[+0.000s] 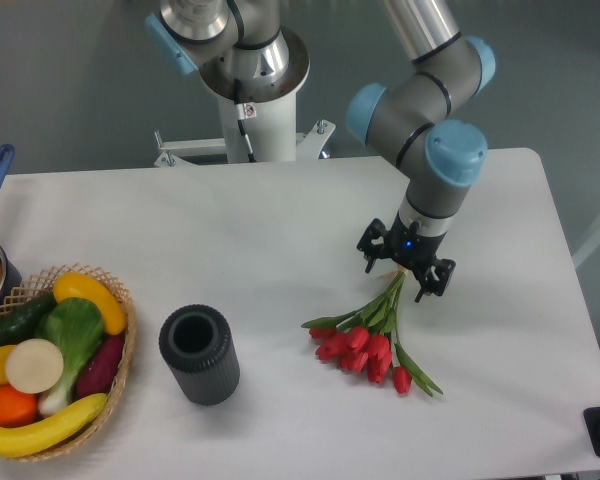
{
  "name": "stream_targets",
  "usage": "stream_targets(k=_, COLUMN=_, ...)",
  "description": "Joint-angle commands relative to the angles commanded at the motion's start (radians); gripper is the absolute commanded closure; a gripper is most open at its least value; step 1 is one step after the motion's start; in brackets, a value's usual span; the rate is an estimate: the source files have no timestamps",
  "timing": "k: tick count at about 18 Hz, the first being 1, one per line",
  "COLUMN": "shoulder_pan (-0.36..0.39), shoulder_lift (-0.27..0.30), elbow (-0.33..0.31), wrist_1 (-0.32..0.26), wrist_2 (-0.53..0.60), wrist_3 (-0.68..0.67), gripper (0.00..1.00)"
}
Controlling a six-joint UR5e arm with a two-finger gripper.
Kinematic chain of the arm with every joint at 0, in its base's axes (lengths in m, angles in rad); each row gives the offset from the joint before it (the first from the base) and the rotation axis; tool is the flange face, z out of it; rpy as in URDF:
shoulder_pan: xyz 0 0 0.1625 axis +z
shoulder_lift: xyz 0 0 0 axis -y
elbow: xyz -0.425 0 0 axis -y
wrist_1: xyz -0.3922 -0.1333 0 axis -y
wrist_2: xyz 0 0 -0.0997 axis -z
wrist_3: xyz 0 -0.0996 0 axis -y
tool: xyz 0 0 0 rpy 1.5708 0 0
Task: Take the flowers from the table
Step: 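Lower the gripper onto the tulip stems and close it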
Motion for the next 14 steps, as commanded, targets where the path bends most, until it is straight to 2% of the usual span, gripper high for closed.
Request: stream_targets(k=14, shoulder_pan=-0.014, shoulder_lift=-0.043, elbow=-0.011, wrist_1=0.023, wrist_2=0.002, wrist_3=-0.003, gripper=0.00)
